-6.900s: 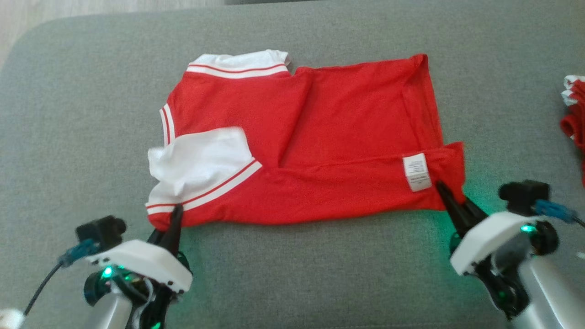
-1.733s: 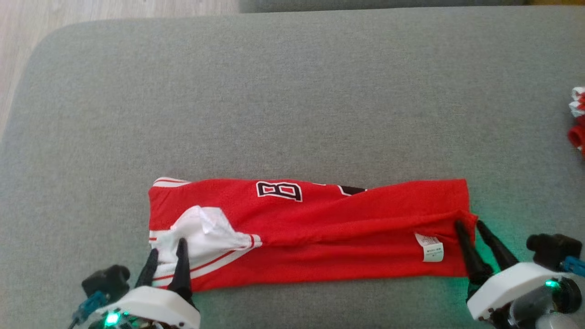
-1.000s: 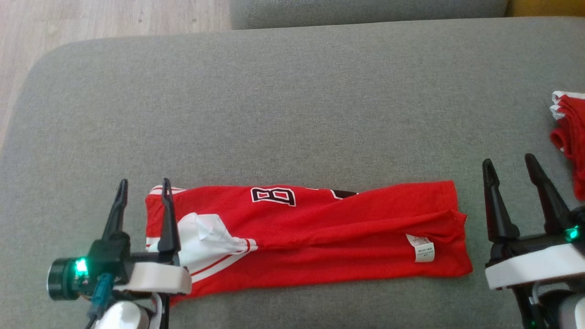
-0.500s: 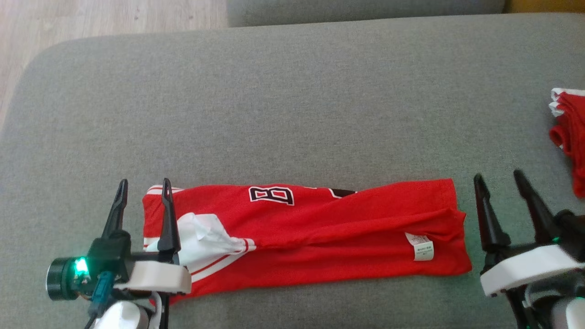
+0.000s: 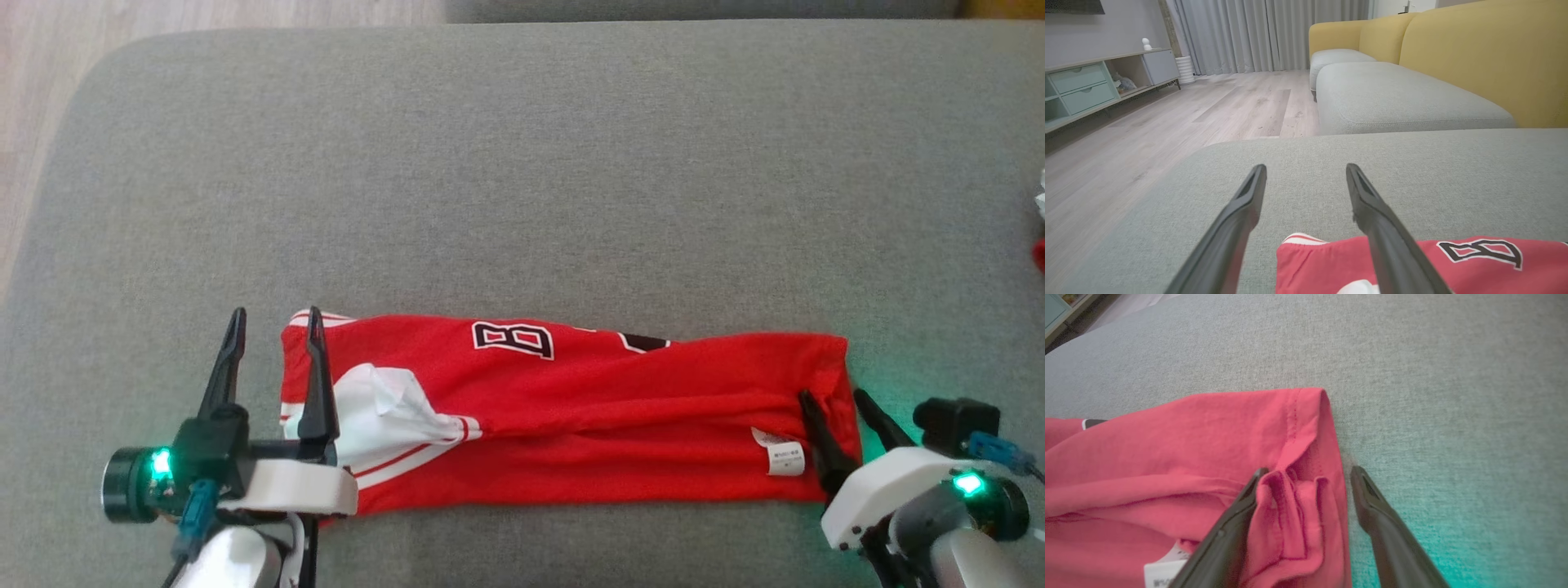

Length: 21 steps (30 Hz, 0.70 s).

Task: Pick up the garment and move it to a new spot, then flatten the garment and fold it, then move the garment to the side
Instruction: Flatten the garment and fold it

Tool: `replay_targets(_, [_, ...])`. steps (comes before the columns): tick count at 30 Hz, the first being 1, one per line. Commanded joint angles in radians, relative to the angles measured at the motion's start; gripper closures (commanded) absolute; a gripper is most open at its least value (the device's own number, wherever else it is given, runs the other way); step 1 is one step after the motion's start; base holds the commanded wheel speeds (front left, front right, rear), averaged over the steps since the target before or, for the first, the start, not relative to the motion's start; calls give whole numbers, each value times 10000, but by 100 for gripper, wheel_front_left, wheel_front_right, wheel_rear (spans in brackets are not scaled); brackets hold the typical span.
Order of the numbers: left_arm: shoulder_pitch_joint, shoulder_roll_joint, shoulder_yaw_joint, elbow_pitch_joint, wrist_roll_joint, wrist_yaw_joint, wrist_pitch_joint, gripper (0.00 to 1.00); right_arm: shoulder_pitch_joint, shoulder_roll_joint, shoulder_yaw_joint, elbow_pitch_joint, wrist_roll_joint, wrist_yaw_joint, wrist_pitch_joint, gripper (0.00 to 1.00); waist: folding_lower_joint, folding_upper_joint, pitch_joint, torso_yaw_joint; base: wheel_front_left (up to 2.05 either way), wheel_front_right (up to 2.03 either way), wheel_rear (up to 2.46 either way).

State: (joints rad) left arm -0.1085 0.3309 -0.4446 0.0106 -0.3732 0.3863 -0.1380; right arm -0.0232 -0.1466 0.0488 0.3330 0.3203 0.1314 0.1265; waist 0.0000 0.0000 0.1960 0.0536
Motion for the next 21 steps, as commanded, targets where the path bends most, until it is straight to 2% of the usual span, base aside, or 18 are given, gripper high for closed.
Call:
replay_targets(1, [-416,108,382,-184,-107,-56,-130,0,260,-184,372,90,151,-7,174,0,0,0,-16,53,0,0,0])
replay_targets(4, [-395,87,412,-85,-172,-69,-234,0,523,-119,666,211,423,-7,348,0,0,0,-49,65,0,0,0])
replay_targets(5, [-377,75,413,-72,-182,-57,-257,0,579,-109,785,194,491,-7,411,17,0,0,-66,58,0,0,0])
replay_targets(6, [-352,52,408,-84,-187,-27,-269,0,612,-99,875,152,557,-7,432,47,0,0,-85,46,0,0,0])
replay_targets(7, [-329,40,405,-97,-191,-3,-278,0,637,-94,959,119,620,-7,467,100,0,0,-108,35,0,0,0])
replay_targets(14, [-226,74,422,-4,-316,-45,-339,0,612,-316,680,-525,837,-7,199,100,0,0,-363,-31,0,0,0])
replay_targets(21, [-22,175,464,-117,-369,41,-328,0,660,-846,-1572,-1559,527,-7,151,100,0,0,-593,-134,0,0,0])
